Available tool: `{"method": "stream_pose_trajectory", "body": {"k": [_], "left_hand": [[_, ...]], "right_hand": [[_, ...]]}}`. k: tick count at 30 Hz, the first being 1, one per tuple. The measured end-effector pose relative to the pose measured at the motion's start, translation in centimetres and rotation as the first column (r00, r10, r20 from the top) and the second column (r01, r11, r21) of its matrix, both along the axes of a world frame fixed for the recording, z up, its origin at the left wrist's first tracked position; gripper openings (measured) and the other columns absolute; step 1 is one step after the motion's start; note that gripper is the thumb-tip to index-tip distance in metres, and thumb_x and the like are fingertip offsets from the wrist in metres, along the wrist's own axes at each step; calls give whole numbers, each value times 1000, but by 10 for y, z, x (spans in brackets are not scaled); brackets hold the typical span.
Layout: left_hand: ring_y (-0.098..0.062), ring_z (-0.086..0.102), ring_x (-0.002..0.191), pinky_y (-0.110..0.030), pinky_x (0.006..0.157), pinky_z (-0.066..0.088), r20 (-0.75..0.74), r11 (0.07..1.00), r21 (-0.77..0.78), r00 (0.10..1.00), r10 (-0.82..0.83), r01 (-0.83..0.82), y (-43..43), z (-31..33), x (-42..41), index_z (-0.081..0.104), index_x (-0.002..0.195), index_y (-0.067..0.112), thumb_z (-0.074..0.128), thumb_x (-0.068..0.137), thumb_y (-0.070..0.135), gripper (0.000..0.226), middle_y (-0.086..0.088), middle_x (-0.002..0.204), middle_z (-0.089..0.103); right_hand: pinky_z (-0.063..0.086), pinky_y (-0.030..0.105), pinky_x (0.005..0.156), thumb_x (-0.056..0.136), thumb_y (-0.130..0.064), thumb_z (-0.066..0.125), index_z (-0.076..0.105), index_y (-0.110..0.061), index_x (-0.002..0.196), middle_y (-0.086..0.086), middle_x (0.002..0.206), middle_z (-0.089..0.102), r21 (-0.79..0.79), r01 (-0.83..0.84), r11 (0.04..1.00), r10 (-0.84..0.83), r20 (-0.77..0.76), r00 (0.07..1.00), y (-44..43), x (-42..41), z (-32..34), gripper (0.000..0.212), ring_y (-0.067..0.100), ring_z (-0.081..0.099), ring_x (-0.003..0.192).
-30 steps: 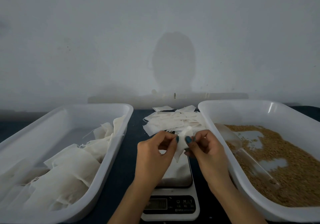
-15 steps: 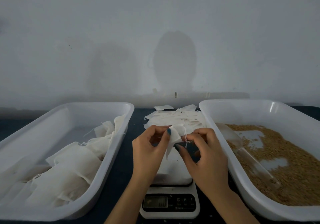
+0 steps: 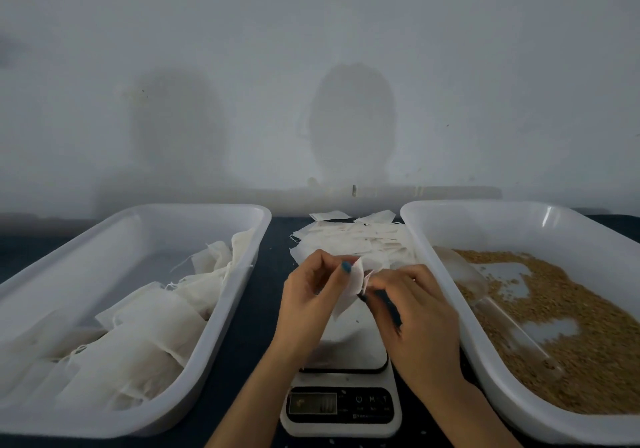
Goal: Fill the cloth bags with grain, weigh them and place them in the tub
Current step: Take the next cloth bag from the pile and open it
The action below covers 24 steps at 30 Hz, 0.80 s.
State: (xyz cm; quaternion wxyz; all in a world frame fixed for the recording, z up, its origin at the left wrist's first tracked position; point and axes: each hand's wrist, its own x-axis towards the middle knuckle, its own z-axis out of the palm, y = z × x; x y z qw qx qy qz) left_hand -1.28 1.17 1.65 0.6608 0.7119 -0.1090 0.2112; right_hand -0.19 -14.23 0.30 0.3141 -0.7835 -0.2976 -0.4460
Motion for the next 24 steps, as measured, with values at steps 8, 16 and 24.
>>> {"method": "stream_pose_trajectory", "body": {"k": [8, 16, 24], "left_hand": [[-5, 60, 116, -21, 93, 50, -241, 882, 189, 891, -385, 432, 3, 3, -9, 42, 136, 37, 76, 74, 42, 71, 19, 125, 61], [-7, 65, 94, -24, 80, 55, -264, 854, 182, 861, -435, 487, 13, 9, -13, 62, 112, 22, 72, 85, 17, 30, 5, 100, 68], [-12, 68, 89, -24, 74, 56, -193, 889, 303, 936, -295, 343, 15, 5, -7, 66, 105, 28, 71, 87, 19, 21, 3, 99, 71]], "right_hand": [[46, 19, 74, 94, -32, 56, 60, -31, 98, -17, 93, 63, 166, -208, 964, 225, -87, 971, 0, -3, 12, 7, 7, 56, 89], [39, 14, 79, 93, -44, 56, 75, -21, 87, -10, 83, 62, 189, -233, 954, 258, -121, 959, -2, -6, 18, 30, 5, 53, 90], [42, 22, 71, 85, -39, 68, 78, -20, 84, -6, 77, 60, 128, -211, 969, 221, -71, 973, -1, -4, 14, 22, 11, 51, 83]]}}
